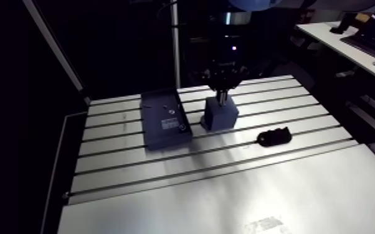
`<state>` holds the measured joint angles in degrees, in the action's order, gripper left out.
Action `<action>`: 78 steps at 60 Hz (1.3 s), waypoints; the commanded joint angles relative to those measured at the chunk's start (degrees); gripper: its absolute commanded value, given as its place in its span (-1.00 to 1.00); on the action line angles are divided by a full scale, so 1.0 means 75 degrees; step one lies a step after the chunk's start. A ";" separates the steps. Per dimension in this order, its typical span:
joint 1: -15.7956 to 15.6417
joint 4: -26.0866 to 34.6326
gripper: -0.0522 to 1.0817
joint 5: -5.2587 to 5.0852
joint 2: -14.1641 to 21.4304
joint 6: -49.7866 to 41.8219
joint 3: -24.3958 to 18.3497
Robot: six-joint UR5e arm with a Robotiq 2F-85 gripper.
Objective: Pick up the M10 bolt and insert it into the hex recess until seated.
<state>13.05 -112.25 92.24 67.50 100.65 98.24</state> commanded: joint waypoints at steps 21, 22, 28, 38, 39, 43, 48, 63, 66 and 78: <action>0.0007 -0.0192 0.99 0.0022 -0.0018 0.0122 0.0101; 0.0016 -0.0192 0.99 0.0024 -0.0028 0.0171 0.0113; 0.0018 -0.0192 0.99 0.0024 -0.0053 0.0215 0.0127; 0.0020 -0.0192 0.99 0.0024 -0.0065 0.0227 0.0126; 0.0020 -0.0192 0.99 0.0024 -0.0065 0.0227 0.0126; 0.0020 -0.0192 0.99 0.0024 -0.0065 0.0238 0.0127; 0.0018 -0.0203 0.99 0.0024 -0.0065 0.0238 0.0128; 0.0030 -0.0202 0.99 0.0024 -0.0077 0.0250 0.0127; 0.0030 -0.0193 0.99 0.0024 -0.0087 0.0250 0.0127; 0.0030 -0.0203 0.99 0.0034 -0.0136 0.0280 0.0115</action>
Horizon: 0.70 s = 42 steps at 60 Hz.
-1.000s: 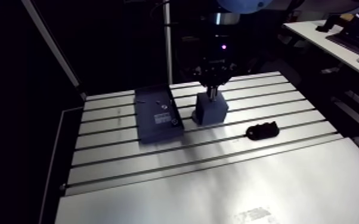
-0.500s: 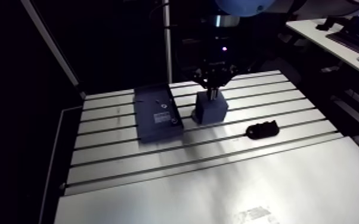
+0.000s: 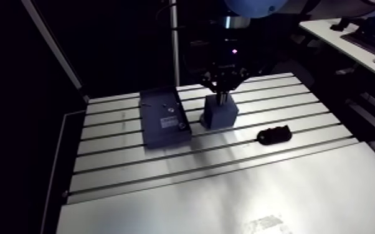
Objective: Pick up the M10 bolt and insert it into the hex recess until seated.
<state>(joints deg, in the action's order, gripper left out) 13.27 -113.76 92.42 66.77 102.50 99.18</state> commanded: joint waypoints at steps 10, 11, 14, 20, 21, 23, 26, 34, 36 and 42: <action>0.0001 -0.0003 0.99 0.0011 -0.0050 0.0144 -0.0010; 0.0001 -0.0003 0.99 0.0011 -0.0050 0.0144 -0.0010; 0.0001 -0.0003 0.99 0.0021 -0.0050 0.0144 -0.0010; 0.0012 -0.0003 0.99 0.0023 -0.0038 0.0156 -0.0022; 0.0012 -0.0003 0.99 0.0023 -0.0038 0.0156 -0.0022; 0.0012 -0.0003 0.99 0.0023 -0.0038 0.0156 -0.0022; 0.0024 0.0008 0.99 0.0023 -0.0016 0.0156 -0.0032; 0.0024 0.0073 0.99 0.0011 0.0054 0.0167 -0.0056; 0.0024 0.0088 0.99 0.0011 0.0065 0.0168 -0.0057; 0.0013 0.0147 0.99 0.0000 0.0132 0.0168 -0.0090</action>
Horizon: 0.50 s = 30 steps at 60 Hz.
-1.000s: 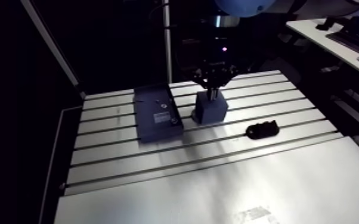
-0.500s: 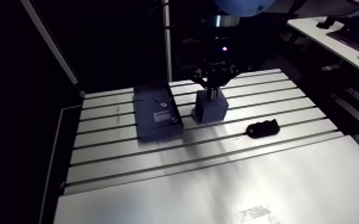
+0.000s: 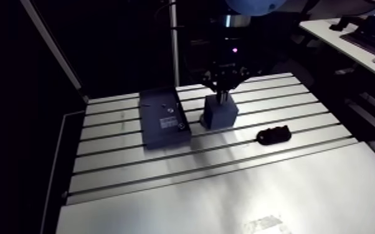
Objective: Pick up the M10 bolt and insert it into the hex recess until seated.
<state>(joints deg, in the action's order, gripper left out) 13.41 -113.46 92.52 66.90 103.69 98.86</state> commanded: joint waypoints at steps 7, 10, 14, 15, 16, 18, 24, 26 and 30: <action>-0.0018 0.0278 0.99 -0.0004 0.0278 0.0009 -0.0052; -0.0017 0.0329 0.99 -0.0002 0.0360 0.0009 -0.0051; -0.0007 0.0322 0.98 -0.0014 0.0419 0.0020 -0.0062; -0.0007 0.0322 0.98 -0.0014 0.0419 0.0020 -0.0062; -0.0007 0.0321 0.85 -0.0024 0.0434 0.0030 -0.0072; -0.0017 0.0320 0.48 -0.0016 0.0446 0.0062 -0.0084; -0.0042 0.0464 -0.89 -0.0004 0.0534 0.0102 -0.0153; -0.0042 0.0501 -0.90 0.0007 0.0561 0.0102 -0.0166; -0.0042 0.0593 -0.90 0.0071 0.0661 0.0081 -0.0222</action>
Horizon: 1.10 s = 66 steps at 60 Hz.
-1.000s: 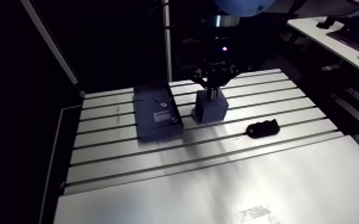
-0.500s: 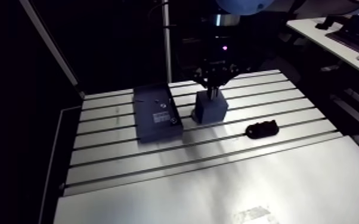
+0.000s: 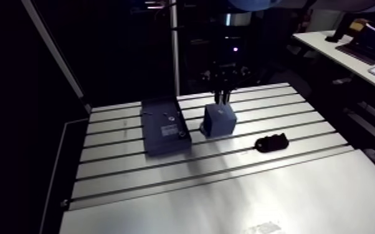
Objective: Pick up the M10 bolt and insert it into the hex recess until seated.
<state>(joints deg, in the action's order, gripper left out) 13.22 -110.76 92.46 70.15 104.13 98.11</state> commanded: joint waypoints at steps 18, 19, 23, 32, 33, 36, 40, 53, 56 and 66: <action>-0.0028 0.1484 -0.90 0.0264 0.0898 -0.0050 -0.0678; -0.0028 0.1484 -0.90 0.0264 0.0898 -0.0050 -0.0678; -0.0039 0.2121 -0.90 0.0254 0.1049 -0.0105 -0.0897; -0.0062 0.3179 -0.90 0.0230 0.1388 -0.0120 -0.1408; -0.0062 0.3179 -0.90 0.0230 0.1388 -0.0120 -0.1408; -0.0063 0.3507 -0.90 0.0217 0.1516 -0.0121 -0.1586; -0.0063 0.3773 -0.90 0.0196 0.1656 -0.0122 -0.1723; -0.0084 0.3886 -0.90 -0.0091 0.2164 -0.0121 -0.1812; -0.0106 0.3888 -0.90 -0.0128 0.2211 -0.0121 -0.1823; -0.0550 0.3853 -0.90 -0.0240 0.2516 -0.0120 -0.1837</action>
<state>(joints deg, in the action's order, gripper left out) 12.37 -83.93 92.73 84.19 103.26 85.73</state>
